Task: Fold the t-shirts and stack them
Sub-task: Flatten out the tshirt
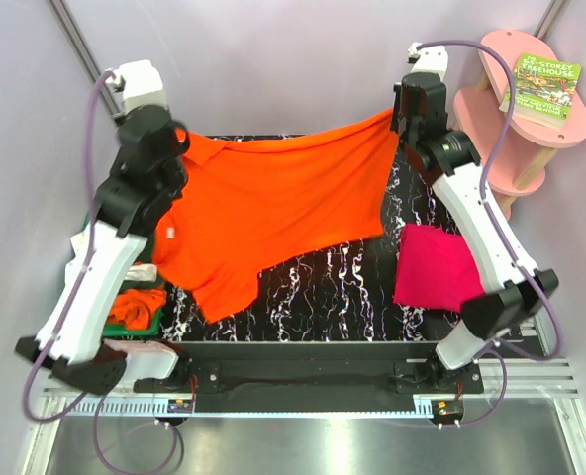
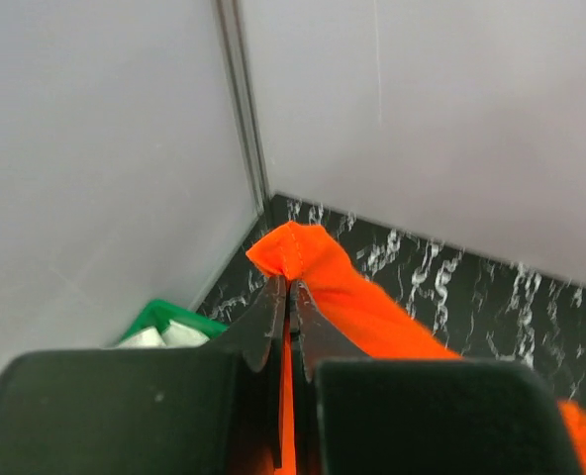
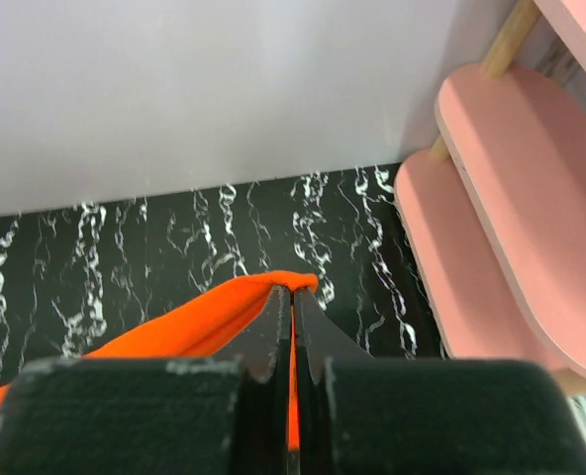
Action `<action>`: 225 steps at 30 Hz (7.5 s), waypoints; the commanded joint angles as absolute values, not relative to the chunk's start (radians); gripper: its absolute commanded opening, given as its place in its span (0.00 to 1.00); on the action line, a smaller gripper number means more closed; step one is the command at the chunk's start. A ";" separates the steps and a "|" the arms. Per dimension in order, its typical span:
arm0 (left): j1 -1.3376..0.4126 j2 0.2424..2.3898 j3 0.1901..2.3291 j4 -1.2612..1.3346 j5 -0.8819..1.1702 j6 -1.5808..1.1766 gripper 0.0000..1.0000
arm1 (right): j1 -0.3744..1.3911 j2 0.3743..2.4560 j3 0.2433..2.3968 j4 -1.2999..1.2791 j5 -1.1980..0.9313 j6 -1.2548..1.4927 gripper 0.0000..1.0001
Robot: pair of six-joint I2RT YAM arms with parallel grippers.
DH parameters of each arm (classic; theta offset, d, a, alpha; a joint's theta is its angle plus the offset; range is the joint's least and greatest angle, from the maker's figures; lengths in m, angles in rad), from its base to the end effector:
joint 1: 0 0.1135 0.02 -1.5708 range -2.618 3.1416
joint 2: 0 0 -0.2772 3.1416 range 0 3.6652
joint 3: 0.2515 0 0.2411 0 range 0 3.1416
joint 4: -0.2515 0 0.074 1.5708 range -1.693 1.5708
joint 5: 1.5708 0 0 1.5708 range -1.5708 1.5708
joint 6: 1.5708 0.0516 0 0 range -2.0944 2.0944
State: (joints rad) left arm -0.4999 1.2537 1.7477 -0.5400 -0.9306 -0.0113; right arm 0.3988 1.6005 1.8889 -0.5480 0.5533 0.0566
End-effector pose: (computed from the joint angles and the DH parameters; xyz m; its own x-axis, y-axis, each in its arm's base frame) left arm 0.2089 -0.0669 0.5356 -0.0356 0.0118 -0.9993 -0.4172 0.9085 0.0256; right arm 0.3321 0.1105 0.4843 -0.2284 -0.0440 -0.9726 0.1508 0.9853 -0.0800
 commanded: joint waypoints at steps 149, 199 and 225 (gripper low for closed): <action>-0.272 1.143 0.707 -0.197 -0.579 -0.448 0.00 | 0.531 1.229 0.873 -0.492 0.285 0.419 0.00; -0.118 1.374 0.193 1.195 -0.313 0.023 0.99 | 0.552 1.289 0.894 -0.420 0.253 0.437 0.00; -0.112 1.373 0.196 1.187 -0.305 0.020 0.99 | 0.552 1.419 0.980 -0.347 0.354 0.434 0.00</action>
